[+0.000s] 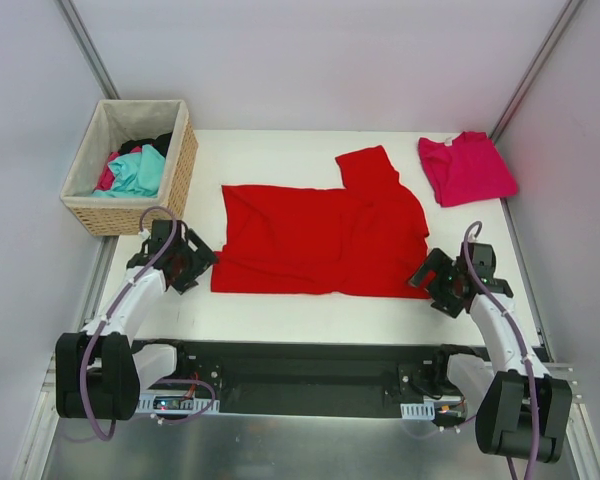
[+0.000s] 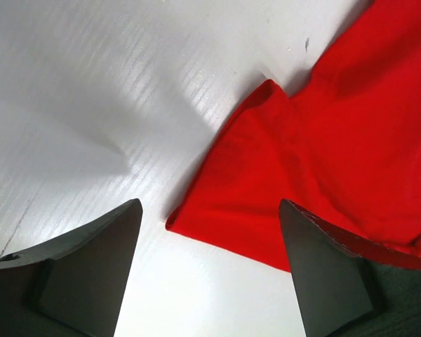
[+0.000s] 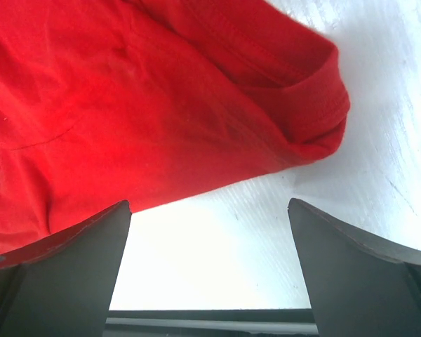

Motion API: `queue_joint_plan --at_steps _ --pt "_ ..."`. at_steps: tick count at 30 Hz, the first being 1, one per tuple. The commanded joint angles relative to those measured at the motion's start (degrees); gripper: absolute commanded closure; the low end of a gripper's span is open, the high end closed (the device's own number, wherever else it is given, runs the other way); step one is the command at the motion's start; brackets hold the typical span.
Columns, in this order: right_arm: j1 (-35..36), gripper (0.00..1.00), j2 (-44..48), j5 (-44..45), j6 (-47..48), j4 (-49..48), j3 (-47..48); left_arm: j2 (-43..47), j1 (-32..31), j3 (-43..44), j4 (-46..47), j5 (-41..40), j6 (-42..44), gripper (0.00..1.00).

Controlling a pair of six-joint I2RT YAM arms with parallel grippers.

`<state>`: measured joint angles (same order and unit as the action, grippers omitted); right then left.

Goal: Fold and stack the t-shirts

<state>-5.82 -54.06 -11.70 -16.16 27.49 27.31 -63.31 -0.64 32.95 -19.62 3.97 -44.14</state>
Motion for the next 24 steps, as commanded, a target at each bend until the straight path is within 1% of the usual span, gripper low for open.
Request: queue_joint_plan --at_steps 1,4,6,7,10,14,18,24 --pt "-0.3 0.0 1.9 -2.3 1.1 2.6 4.1 2.0 0.3 2.2 -1.5 3.6 -0.4 0.21" --pt "0.5 0.0 3.4 -3.1 2.0 2.7 6.5 1.8 0.3 4.2 -1.5 7.4 0.1 0.21" --pt "2.8 0.0 3.4 -2.6 2.5 2.8 8.6 1.0 0.1 5.1 -1.5 9.5 0.2 0.21" --pt "3.8 0.0 3.0 -1.8 2.7 2.9 9.4 0.2 -1.2 6.2 -1.3 9.8 0.4 0.21" --pt "7.3 0.0 1.1 -0.5 1.8 1.8 10.6 -1.5 -5.2 7.2 -0.7 9.2 0.0 0.21" --pt "9.8 0.0 -1.8 0.4 0.7 -0.8 10.3 -4.7 -7.9 6.4 2.6 8.7 -1.5 0.21" --pt "10.1 0.0 -4.3 0.8 0.6 -3.6 9.8 -7.4 -9.0 4.8 6.1 8.5 -2.3 0.21" --pt "10.2 0.0 -7.9 0.8 0.6 -5.9 9.1 -11.0 -9.1 4.0 8.5 8.6 -2.3 0.21"
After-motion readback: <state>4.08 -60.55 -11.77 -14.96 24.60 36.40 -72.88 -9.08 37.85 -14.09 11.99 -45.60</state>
